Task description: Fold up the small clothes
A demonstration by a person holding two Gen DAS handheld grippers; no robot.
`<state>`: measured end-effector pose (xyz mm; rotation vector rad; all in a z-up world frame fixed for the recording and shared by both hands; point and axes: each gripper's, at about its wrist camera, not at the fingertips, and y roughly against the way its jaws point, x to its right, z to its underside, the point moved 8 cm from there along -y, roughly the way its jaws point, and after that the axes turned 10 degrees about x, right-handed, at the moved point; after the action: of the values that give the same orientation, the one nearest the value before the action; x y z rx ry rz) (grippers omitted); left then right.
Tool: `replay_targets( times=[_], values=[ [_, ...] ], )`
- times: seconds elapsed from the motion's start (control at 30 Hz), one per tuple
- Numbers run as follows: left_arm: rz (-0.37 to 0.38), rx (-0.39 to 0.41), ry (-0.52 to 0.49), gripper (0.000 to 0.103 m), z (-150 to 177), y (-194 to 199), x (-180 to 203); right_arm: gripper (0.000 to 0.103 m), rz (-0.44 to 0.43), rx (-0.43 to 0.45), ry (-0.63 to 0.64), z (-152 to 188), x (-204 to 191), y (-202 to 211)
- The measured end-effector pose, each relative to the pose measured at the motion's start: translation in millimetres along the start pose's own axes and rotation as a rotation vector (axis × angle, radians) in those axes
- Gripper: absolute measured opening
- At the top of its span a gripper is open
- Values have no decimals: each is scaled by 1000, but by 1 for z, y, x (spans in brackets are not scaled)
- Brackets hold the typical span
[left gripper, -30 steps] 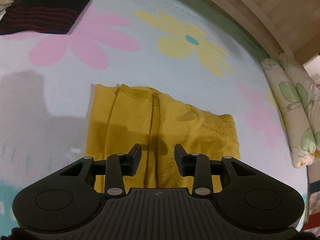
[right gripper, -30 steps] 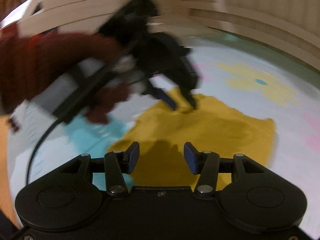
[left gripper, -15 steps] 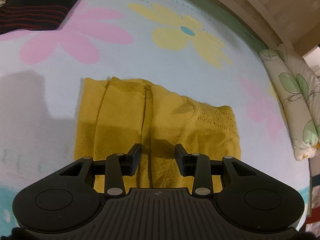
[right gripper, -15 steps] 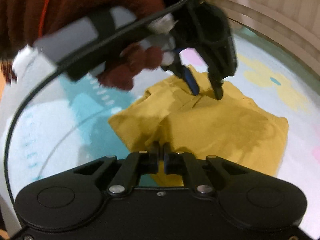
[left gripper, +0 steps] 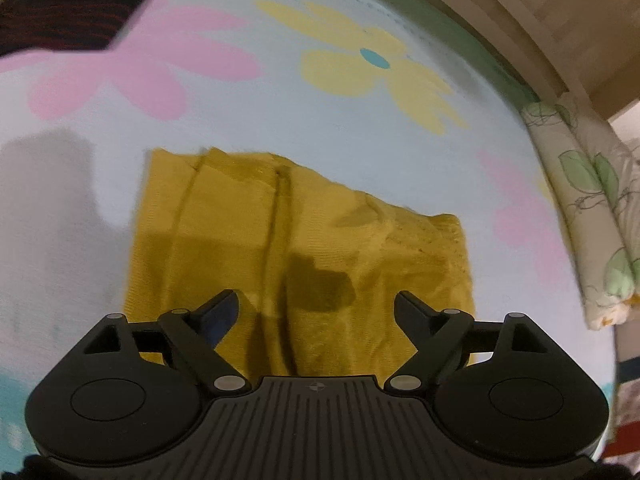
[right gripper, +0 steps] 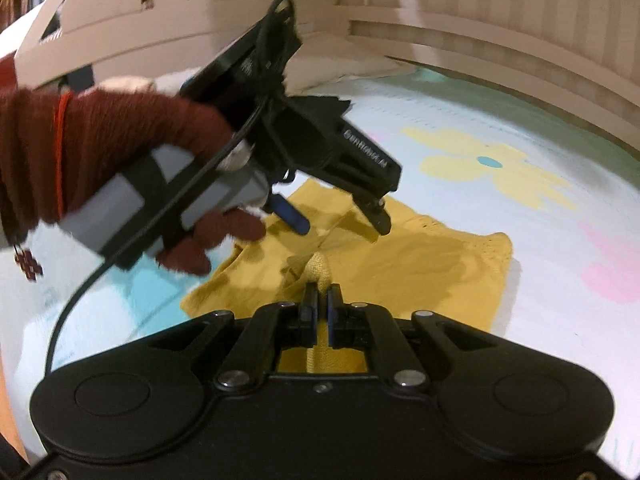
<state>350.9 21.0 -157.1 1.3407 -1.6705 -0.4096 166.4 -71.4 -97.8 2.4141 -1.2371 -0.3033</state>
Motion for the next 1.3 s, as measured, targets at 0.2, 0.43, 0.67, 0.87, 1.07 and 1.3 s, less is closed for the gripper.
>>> replay_targets(
  times=[0.2, 0.43, 0.67, 0.87, 1.07, 1.3],
  values=[
    [29, 3, 20, 40, 3, -9, 17, 9, 16, 12, -31, -3, 8, 8],
    [5, 109, -78, 10, -7, 9, 23, 9, 12, 5, -22, -2, 3, 11],
    [20, 173, -139, 10, -21, 42, 15, 9, -39, 45, -21, -21, -23, 7],
    [-62, 163, -143, 10, -22, 42, -21, 9, -96, 12, 14, -16, -58, -15],
    [-128, 134, -137, 23, -8, 19, -47, 14, -164, -101, 13, 11, -66, -40],
    [-63, 186, -72, 43, -29, 50, -50, 51, -221, -94, -68, 7, -40, -24]
  ],
)
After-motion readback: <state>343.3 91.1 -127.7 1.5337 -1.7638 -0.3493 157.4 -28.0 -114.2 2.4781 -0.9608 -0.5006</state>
